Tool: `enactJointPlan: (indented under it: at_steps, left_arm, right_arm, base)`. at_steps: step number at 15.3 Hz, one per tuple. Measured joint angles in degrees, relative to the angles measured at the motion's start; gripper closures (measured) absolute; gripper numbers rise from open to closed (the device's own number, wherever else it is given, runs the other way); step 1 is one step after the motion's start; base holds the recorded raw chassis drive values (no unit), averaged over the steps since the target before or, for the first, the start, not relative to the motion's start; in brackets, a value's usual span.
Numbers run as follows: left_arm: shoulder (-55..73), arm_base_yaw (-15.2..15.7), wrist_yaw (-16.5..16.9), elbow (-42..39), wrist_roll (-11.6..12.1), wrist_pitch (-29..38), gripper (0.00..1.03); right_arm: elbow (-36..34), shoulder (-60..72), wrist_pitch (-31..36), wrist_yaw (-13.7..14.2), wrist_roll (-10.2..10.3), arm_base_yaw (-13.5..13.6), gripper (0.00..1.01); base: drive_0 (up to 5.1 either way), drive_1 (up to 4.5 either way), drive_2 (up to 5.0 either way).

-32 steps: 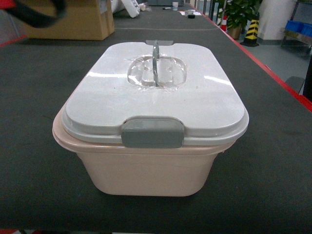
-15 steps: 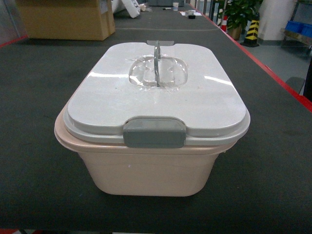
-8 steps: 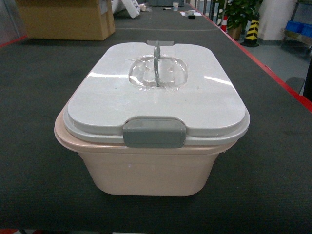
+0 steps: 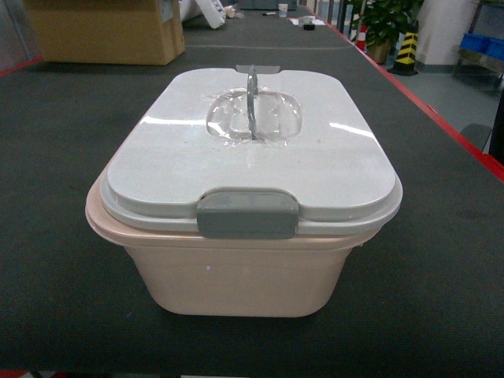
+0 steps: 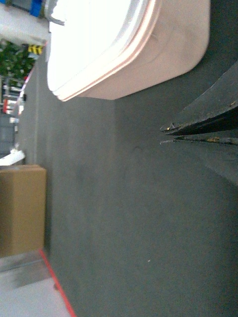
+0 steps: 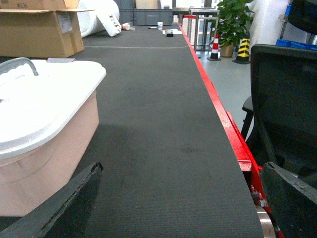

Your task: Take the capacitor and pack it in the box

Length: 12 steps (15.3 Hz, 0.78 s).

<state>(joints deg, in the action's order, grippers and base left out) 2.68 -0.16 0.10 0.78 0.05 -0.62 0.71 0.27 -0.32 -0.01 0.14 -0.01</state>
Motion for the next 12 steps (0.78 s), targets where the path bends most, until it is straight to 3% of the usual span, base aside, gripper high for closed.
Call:
enactJointPlan:
  at_steps: [7, 12]
  left_arm:
    - [-2.05, 0.11, -0.11, 0.00, -0.04, 0.37, 0.98]
    - [-2.05, 0.11, -0.11, 0.00, -0.04, 0.35, 0.37]
  right_arm:
    - [0.00, 0.00, -0.02, -0.02, 0.00, 0.00, 0.03]
    - [0.00, 0.00, 0.00, 0.00, 0.00, 0.00, 0.03]
  base:
    - [0.0, 0.00, 0.0]
    - [0.0, 0.00, 0.0]
